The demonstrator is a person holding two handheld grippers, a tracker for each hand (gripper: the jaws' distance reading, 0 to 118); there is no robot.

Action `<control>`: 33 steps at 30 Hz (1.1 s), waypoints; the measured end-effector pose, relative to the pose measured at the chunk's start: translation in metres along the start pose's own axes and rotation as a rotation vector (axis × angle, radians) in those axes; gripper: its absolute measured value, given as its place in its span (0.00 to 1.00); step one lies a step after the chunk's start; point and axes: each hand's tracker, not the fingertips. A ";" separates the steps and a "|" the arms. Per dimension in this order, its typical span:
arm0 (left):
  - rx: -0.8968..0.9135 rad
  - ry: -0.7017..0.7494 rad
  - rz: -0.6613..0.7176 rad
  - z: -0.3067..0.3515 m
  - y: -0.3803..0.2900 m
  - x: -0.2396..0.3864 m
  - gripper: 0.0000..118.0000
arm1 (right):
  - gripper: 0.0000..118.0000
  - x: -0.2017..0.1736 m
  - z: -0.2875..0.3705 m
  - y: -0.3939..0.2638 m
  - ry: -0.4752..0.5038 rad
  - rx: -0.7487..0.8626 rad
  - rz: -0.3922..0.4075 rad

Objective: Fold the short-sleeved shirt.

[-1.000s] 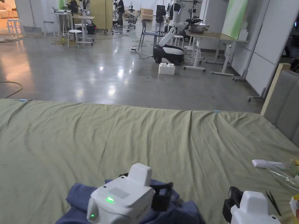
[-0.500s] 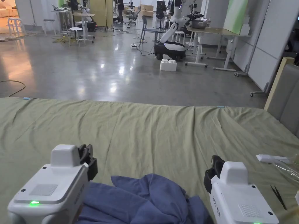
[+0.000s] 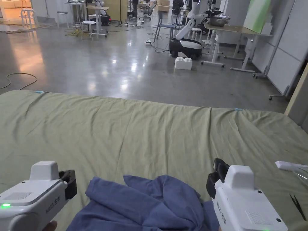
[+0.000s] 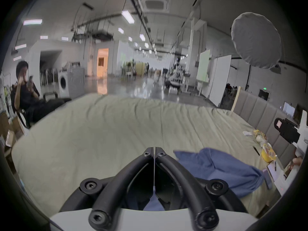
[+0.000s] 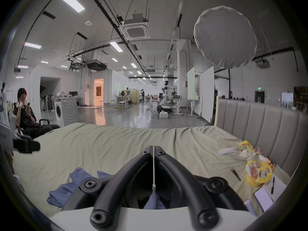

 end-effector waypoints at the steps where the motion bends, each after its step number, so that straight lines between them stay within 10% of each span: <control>1: -0.031 0.006 0.002 -0.004 -0.007 -0.005 0.01 | 0.02 -0.001 0.000 -0.002 -0.004 -0.001 0.022; 7: -0.295 0.048 -0.034 -0.033 -0.048 -0.029 0.02 | 0.02 -0.007 -0.006 -0.017 0.012 -0.040 0.030; 11: -0.409 0.094 0.006 -0.041 -0.068 -0.033 0.61 | 0.02 -0.009 -0.007 -0.022 0.018 -0.059 0.034; 13: -0.459 0.125 -0.024 -0.045 -0.078 -0.031 0.68 | 0.02 -0.009 -0.007 -0.024 0.022 -0.069 0.035; 21: -0.511 0.163 -0.108 -0.041 -0.101 -0.014 0.60 | 0.02 0.001 -0.008 -0.036 0.004 -0.135 0.015; 25: -0.477 0.062 -0.155 -0.051 -0.106 -0.006 0.07 | 0.02 0.008 -0.008 -0.041 -0.016 -0.151 0.005; 33: -0.457 -0.010 -0.147 -0.059 -0.105 0.000 0.06 | 0.02 0.036 -0.007 -0.044 -0.037 -0.195 -0.021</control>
